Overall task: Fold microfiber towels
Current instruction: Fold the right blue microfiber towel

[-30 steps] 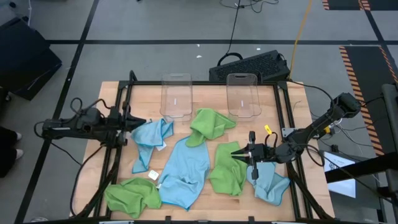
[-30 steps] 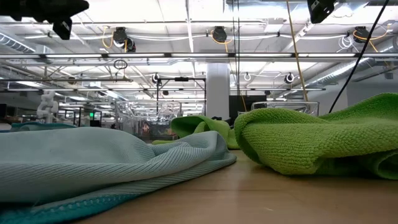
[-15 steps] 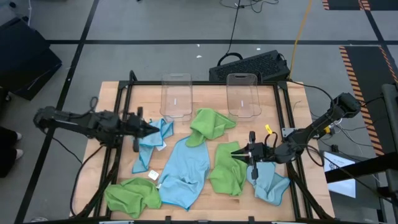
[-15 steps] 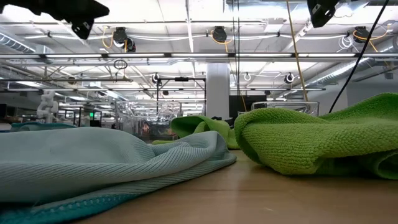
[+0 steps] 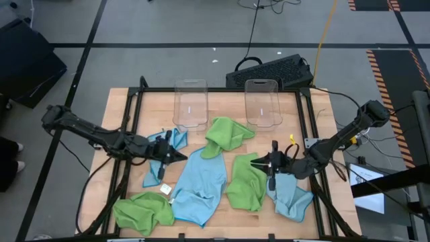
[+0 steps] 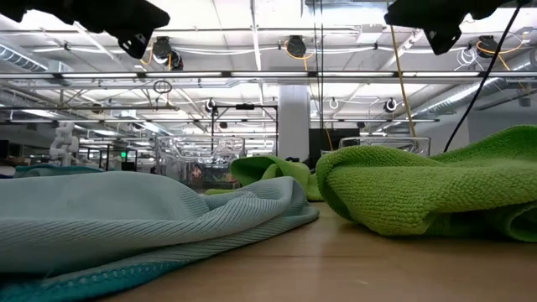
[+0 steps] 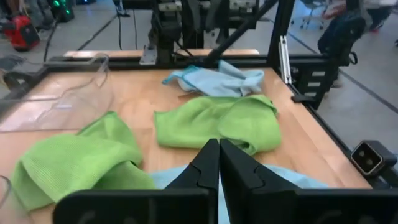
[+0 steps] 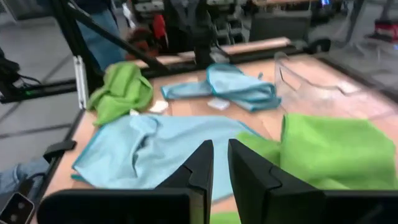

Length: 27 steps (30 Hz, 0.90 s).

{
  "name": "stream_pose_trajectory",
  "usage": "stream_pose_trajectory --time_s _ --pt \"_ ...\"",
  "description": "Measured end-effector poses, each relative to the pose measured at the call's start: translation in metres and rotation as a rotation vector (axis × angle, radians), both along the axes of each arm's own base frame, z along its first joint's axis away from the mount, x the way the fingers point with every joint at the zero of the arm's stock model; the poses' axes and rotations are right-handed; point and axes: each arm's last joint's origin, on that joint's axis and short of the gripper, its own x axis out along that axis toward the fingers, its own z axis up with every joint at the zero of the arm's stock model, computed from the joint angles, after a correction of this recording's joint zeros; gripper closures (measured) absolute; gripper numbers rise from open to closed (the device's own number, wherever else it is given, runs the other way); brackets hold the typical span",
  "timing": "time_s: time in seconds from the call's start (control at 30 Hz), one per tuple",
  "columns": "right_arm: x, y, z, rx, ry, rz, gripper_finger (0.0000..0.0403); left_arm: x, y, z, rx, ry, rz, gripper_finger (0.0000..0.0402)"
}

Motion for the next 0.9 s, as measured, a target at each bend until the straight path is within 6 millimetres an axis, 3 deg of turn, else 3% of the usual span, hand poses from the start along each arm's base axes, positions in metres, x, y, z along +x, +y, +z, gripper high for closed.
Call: stream_pose_trajectory --time_s 0.43,0.9 --pt "-0.001 -0.001 0.005 -0.003 0.161 -0.068 0.0359 0.011 -0.004 -0.004 -0.036 0.018 0.014 0.0383" --pt "-0.018 0.001 -0.015 0.273 0.47 -0.006 0.0359 0.04 -0.03 0.003 0.027 0.057 -0.051 0.0382"
